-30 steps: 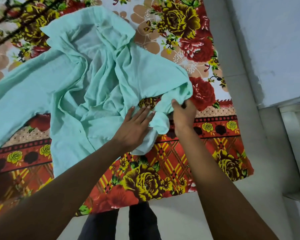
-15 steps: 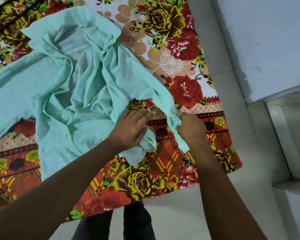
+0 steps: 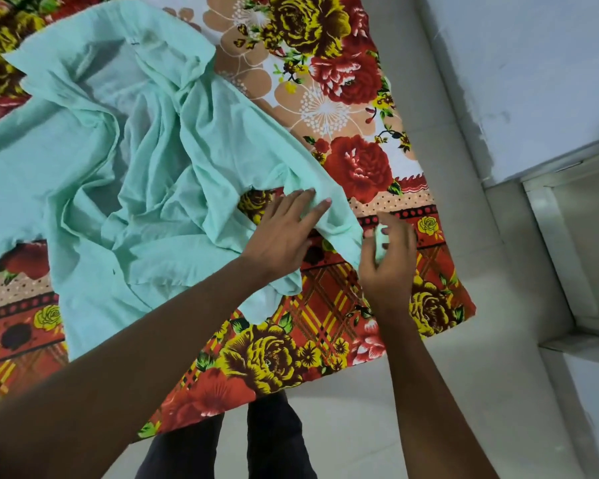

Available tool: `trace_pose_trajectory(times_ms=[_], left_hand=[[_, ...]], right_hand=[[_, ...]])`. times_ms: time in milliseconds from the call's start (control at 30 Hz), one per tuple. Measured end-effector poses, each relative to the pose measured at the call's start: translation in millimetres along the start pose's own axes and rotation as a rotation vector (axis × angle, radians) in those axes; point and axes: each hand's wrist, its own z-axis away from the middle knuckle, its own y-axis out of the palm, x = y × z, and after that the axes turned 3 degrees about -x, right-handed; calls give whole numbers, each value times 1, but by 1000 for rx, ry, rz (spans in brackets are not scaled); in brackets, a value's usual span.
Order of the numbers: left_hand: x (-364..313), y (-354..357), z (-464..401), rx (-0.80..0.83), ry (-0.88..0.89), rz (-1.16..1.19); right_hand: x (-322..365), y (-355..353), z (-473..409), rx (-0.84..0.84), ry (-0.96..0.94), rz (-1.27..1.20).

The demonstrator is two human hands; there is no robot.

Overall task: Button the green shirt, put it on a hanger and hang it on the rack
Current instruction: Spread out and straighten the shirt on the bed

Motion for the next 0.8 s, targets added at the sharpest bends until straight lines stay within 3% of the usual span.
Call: trace_pose_trajectory(times_ms=[100,267,367,467,567,733,800], left_hand=[[-6,7,-16,0,30,-52],[-7,3,-37,-159,46,43],[-2,-4,-41,-257,50,117],[10,-14,-41,-390,-70,201],[16,-16,-39,-399,-106,191],[20,-17,-38,-380,-81,219],[15,-17,-43,-365,-46,232]], right_hand=[[-30,-10,3,12,81,47],[-79,-30,10,452,-41,37],[-87,-37,13,517,-60,44],[-86,-40,12,529,-104,112],[-87,-37,15,447,-123,247],[-79,-48,25,-13,-70,352],[-75,-56,28,-57,-31,410]])
